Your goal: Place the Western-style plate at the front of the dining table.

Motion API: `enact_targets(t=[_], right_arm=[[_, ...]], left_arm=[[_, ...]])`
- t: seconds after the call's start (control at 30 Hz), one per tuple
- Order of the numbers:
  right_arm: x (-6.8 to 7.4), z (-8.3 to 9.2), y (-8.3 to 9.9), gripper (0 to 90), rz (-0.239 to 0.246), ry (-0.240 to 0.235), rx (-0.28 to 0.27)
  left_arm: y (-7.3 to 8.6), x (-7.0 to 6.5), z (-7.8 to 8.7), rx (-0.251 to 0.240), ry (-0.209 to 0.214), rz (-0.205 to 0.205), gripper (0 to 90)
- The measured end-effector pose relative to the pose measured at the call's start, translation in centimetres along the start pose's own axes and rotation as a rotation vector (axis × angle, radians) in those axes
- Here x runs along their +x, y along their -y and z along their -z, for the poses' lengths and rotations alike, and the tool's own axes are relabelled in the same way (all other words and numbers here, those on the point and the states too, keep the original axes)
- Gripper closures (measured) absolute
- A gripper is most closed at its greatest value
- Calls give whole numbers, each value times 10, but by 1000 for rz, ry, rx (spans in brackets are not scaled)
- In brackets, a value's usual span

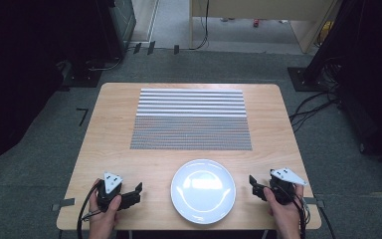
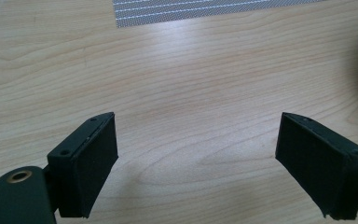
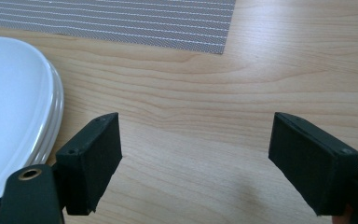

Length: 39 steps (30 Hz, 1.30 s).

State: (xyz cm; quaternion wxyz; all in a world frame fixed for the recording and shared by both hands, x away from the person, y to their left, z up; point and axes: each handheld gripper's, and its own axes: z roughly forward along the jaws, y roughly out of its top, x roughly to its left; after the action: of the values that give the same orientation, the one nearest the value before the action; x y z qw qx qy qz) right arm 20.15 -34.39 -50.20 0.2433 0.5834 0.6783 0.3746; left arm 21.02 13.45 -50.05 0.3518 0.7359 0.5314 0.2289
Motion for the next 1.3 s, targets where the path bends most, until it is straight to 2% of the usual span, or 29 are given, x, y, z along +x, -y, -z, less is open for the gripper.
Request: enact_targets(t=[0.53, 0.77, 0.9, 1.17, 1.3], right_arm=[[13, -1, 0, 168, 15, -33, -1], [16, -1, 0, 169, 20, -49, -6], [19, 0, -1, 169, 14, -64, -20], [26, -1, -3, 227, -13, -77, -41], [32, 1, -4, 323, -6, -85, -55]], left_arm=[[-1, -15, -3, 3, 31, -22, 126], [-2, -21, -3, -5, 55, -20, 126], [-3, -24, -3, -12, 84, -13, 126], [-4, -30, -4, -10, 112, -13, 127], [-4, -34, -5, -6, 136, 6, 129]])
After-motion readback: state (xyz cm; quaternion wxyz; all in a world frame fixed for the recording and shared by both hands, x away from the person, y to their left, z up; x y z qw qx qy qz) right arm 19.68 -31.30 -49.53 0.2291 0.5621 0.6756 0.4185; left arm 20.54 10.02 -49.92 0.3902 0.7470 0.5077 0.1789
